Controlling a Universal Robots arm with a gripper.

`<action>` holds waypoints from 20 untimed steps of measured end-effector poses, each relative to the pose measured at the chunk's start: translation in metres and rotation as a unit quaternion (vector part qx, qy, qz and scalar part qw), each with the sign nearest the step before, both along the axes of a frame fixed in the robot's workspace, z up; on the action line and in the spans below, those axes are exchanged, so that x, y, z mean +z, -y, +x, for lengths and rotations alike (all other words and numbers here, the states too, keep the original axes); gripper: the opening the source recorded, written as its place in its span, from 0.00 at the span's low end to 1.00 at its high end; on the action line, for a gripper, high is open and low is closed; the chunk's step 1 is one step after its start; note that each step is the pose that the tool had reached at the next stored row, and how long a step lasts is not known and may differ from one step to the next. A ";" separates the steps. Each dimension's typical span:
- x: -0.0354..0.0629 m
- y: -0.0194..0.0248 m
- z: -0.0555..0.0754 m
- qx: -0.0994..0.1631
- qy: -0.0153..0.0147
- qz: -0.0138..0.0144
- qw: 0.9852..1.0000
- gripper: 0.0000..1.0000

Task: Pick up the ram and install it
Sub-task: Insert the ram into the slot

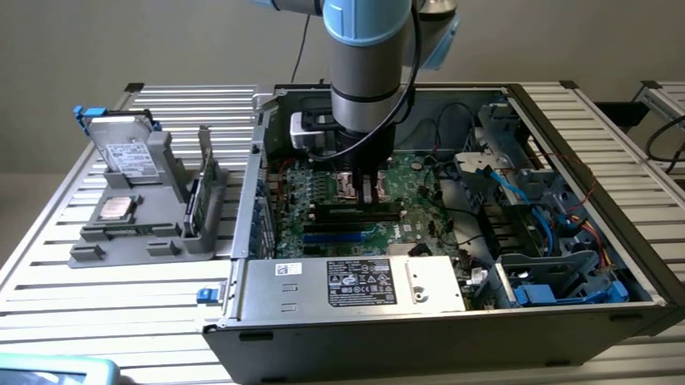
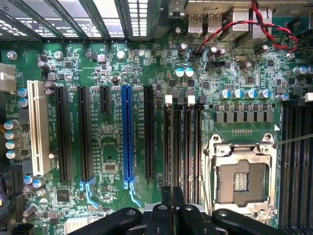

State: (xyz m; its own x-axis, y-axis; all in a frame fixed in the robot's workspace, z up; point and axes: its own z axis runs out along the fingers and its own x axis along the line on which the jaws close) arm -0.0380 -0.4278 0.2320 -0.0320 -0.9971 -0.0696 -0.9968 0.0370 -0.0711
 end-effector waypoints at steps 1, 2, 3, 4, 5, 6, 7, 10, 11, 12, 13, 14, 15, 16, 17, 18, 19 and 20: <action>-0.0001 0.0001 0.000 0.000 0.000 0.000 1.000 0.12; -0.0003 0.0001 0.000 0.000 0.000 0.000 1.000 0.12; -0.0005 0.0002 0.000 0.000 0.000 0.000 1.000 0.12; -0.0007 0.0002 0.000 0.000 0.000 0.000 1.000 0.12; -0.0009 0.0002 0.000 0.000 0.000 0.000 1.000 0.12; -0.0011 0.0002 0.000 0.000 0.000 0.000 1.000 0.12; -0.0013 0.0002 0.000 0.000 0.000 0.000 1.000 0.12; -0.0019 0.0002 0.000 0.000 0.000 0.000 1.000 0.12; -0.0021 0.0002 0.000 0.000 0.000 0.000 1.000 0.12; -0.0023 0.0002 0.000 0.000 0.000 0.000 1.000 0.12; -0.0024 0.0002 0.000 0.000 0.000 0.000 1.000 0.12; -0.0028 0.0002 0.000 0.000 0.000 0.000 1.000 0.12; -0.0031 0.0002 0.000 0.000 0.000 0.000 1.000 0.12; -0.0032 0.0002 0.000 0.000 0.000 0.000 1.000 0.12; -0.0032 0.0002 0.000 0.000 0.000 0.000 1.000 0.12; -0.0032 0.0002 0.000 0.000 0.000 0.000 1.000 0.12; -0.0034 0.0002 0.000 0.000 0.000 0.000 1.000 0.12; -0.0039 0.0001 0.000 0.000 0.000 0.000 1.000 0.12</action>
State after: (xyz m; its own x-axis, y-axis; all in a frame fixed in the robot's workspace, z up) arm -0.0380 -0.4280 0.2281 -0.0318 -0.9970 -0.0700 -0.9968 0.0368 -0.0713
